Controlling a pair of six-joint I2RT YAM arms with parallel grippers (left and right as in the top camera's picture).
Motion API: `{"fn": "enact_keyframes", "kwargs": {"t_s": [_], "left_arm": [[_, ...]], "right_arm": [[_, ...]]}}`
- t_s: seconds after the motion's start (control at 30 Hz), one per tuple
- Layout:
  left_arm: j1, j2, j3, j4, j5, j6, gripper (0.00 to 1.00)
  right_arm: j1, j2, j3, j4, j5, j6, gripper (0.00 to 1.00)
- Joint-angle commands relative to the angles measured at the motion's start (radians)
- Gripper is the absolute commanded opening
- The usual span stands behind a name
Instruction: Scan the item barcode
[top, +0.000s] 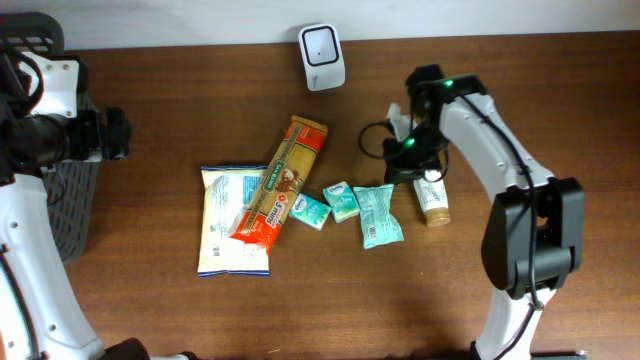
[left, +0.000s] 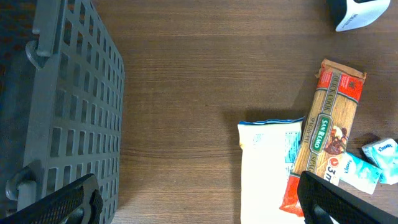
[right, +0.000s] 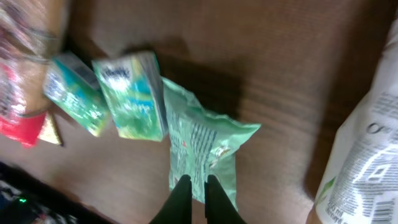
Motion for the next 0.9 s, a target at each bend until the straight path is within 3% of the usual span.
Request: {"fn": "enact_keyframes", "kwargs": {"t_s": [0.0,0.23,0.43,0.57,0.67,0.77,0.87], "left_arm": [[0.004,0.002,0.002,0.002,0.011,0.012,0.99],[0.005,0.002,0.002,0.002,0.011,0.012,0.99],[0.004,0.002,0.002,0.002,0.011,0.012,0.99],[0.005,0.002,0.002,0.002,0.011,0.012,0.99],[0.005,0.002,0.002,0.002,0.011,0.012,0.99],[0.005,0.002,0.002,0.002,0.011,0.012,0.99],[0.005,0.002,0.002,0.002,0.011,0.012,0.99]], "right_arm": [[0.014,0.003,-0.074,0.032,0.119,0.123,0.04],[-0.012,0.003,-0.227,0.083,0.238,0.170,0.04],[-0.167,0.003,-0.240,0.114,0.423,0.275,0.04],[-0.263,0.003,-0.230,0.241,0.425,0.282,0.05],[-0.291,0.003,-0.216,0.382,0.425,0.281,0.18],[-0.290,0.003,-0.216,0.521,0.414,0.281,0.18],[-0.290,0.001,-0.172,0.535,0.265,0.281,0.19]]}}
